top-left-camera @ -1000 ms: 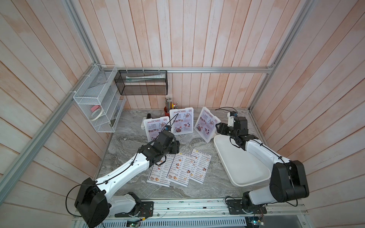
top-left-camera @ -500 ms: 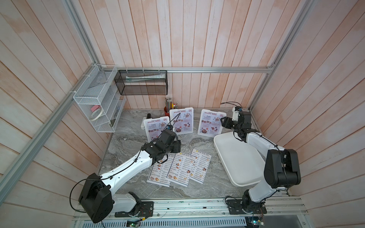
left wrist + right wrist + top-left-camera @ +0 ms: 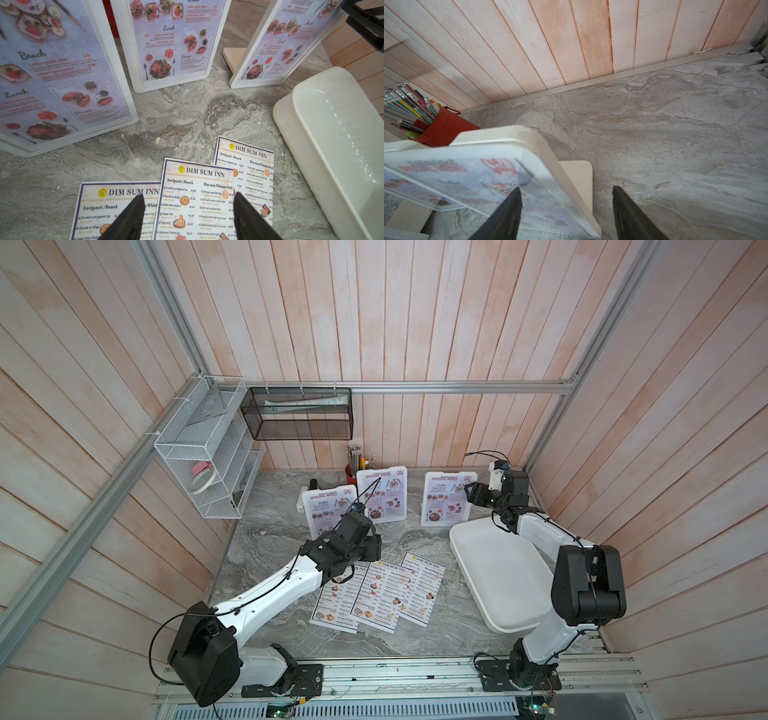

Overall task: Replace the menus in the menu holders
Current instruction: Adjust the menu holder at the center of the board, then reset both arms

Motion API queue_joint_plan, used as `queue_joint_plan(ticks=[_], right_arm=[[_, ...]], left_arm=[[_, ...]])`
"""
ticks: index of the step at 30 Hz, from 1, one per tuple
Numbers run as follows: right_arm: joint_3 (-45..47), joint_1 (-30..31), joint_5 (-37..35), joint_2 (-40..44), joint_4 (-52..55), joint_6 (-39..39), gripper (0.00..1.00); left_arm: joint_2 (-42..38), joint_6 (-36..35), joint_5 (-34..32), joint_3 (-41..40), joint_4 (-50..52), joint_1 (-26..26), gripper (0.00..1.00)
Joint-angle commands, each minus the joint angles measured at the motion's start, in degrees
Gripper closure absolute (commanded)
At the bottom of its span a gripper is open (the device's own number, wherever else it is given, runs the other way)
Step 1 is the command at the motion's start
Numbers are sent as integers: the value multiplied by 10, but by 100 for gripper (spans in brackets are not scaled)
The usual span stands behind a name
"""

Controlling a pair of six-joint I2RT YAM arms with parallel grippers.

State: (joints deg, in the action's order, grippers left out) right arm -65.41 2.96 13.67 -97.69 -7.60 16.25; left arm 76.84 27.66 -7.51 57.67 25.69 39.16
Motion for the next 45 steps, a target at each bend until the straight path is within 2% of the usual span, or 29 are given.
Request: queue_joint_plan(ticks=[1,2,5,6,7,10,15,17,19,22,24,27,36,45], right_arm=[[21,-3,7,43,1,-9,29],[31,-3,5,55,3,-7,28],[67,-3,-7,103,12,-7,2],[84,-2,-18,124,11,-9,2],[101,-2,-32,145,8,-11,2],[166,0,-89,214,-9,-28,2],[279,2,-165,292,-69,-39,2],[298,0,-161,300,-70,-30,2],[309,1,-145,304,-73,-19,2],[318,1,-119,310,-80,3,2],[318,1,-107,312,-80,9,2],[313,1,-96,311,-76,14,2],[303,2,-61,298,-82,28,2],[288,1,-58,296,-70,17,2]], left_arm=[[-2,-9,-1,21,-10,-1,30],[-6,-13,-3,23,-9,-1,30],[-28,-32,-13,30,2,-6,27],[-41,-39,-15,30,5,-11,21],[-53,-44,-18,29,8,-18,1],[-102,-53,-39,7,13,-64,0],[-196,-83,-101,-115,-52,-179,0],[-212,-91,-62,-135,-57,-222,0],[-204,-92,-57,-137,-45,-242,4],[-177,-74,-99,-141,-37,-261,12],[-155,-64,-75,-147,-57,-286,15],[-107,-59,-37,-143,-97,-314,15],[15,-62,-31,-87,-157,-328,15],[67,-70,-34,-64,-182,-342,15]])
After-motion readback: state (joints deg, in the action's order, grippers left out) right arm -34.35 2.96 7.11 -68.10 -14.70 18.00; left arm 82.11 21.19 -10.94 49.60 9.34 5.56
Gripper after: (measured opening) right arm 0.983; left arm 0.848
